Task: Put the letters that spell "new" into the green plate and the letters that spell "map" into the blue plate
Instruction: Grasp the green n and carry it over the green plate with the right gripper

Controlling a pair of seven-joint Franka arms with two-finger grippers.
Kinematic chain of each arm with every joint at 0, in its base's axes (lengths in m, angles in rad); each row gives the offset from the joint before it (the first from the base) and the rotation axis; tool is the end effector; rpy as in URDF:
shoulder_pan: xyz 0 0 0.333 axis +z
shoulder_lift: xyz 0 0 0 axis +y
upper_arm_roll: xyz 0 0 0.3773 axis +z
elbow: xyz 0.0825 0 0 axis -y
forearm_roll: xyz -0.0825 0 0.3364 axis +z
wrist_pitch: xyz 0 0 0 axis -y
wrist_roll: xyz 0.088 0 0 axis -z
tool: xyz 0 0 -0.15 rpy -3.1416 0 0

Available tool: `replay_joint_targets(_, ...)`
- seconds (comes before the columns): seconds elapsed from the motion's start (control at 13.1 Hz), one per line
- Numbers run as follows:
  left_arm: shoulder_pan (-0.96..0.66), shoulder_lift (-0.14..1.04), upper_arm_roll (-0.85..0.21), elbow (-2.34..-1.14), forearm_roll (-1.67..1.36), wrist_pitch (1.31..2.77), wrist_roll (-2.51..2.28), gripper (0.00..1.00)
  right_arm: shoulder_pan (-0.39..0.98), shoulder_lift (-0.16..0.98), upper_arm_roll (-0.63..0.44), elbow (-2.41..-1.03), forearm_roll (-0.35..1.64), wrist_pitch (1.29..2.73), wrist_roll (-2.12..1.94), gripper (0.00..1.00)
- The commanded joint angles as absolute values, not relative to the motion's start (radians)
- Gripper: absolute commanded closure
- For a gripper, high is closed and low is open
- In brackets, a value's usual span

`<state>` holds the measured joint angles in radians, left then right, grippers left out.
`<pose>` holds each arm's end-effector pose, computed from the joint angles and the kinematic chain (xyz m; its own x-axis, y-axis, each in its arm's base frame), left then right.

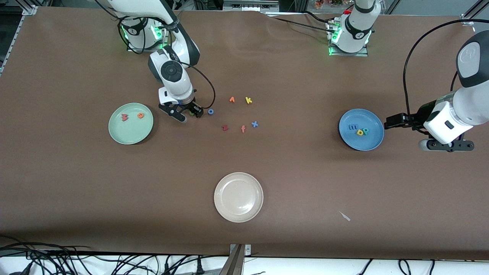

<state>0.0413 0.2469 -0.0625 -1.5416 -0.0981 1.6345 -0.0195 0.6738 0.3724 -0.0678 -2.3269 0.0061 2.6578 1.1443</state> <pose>0.5822 -0.0224 0.5260 0.9878 0.0042 -0.1554 0.0212 -0.9939 0.1078 0.4229 0.2929 0.2326 0.8579 -0.5137 0.0033 -0.5133 -0.8570 0.0461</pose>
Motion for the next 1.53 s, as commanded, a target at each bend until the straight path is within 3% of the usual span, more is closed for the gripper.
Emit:
replay_joint_targets(0.0, 0.020, 0.221, -0.054, -1.565, -0.046, 1.652, 0.020, 0.00, 0.680, 0.382, -0.063, -2.326, 0.017, 2.681, 1.160, 0.78)
replay_joint_targets(0.08, 0.020, 0.222, -0.052, -1.553, -0.048, 1.654, 0.020, 0.00, 0.680, 0.382, -0.063, -2.326, 0.017, 2.681, 1.160, 0.90)
replay_joint_targets(0.15, 0.028, 0.225, -0.051, -1.525, -0.058, 1.652, 0.015, 0.00, 0.678, 0.376, -0.063, -2.326, 0.017, 2.680, 1.157, 0.95)
replay_joint_targets(0.46, 0.035, 0.224, -0.049, -1.514, -0.058, 1.641, 0.050, 0.00, 0.676, 0.316, -0.095, -2.316, 0.014, 2.637, 1.073, 0.95)
replay_joint_targets(0.84, 0.034, 0.224, -0.051, -1.482, -0.055, 1.612, 0.051, 0.00, 0.676, 0.229, -0.309, -2.304, 0.014, 2.465, 0.662, 0.95)
replay_joint_targets(1.07, 0.035, 0.224, -0.051, -1.480, -0.058, 1.608, 0.054, 0.00, 0.666, 0.256, -0.423, -2.303, 0.015, 2.490, 0.415, 0.95)
replay_joint_targets(1.3, 0.034, 0.225, -0.049, -1.479, -0.055, 1.608, 0.043, 0.00, 0.603, 0.282, -0.440, -2.304, 0.015, 2.525, 0.273, 0.94)
replay_joint_targets(1.37, 0.032, 0.227, -0.049, -1.479, -0.055, 1.608, 0.041, 0.00, 0.592, 0.296, -0.440, -2.306, 0.017, 2.536, 0.246, 0.83)
replay_joint_targets(1.45, 0.032, 0.227, -0.048, -1.479, -0.046, 1.608, 0.052, 0.00, 0.577, 0.299, -0.440, -2.306, 0.017, 2.542, 0.223, 0.50)
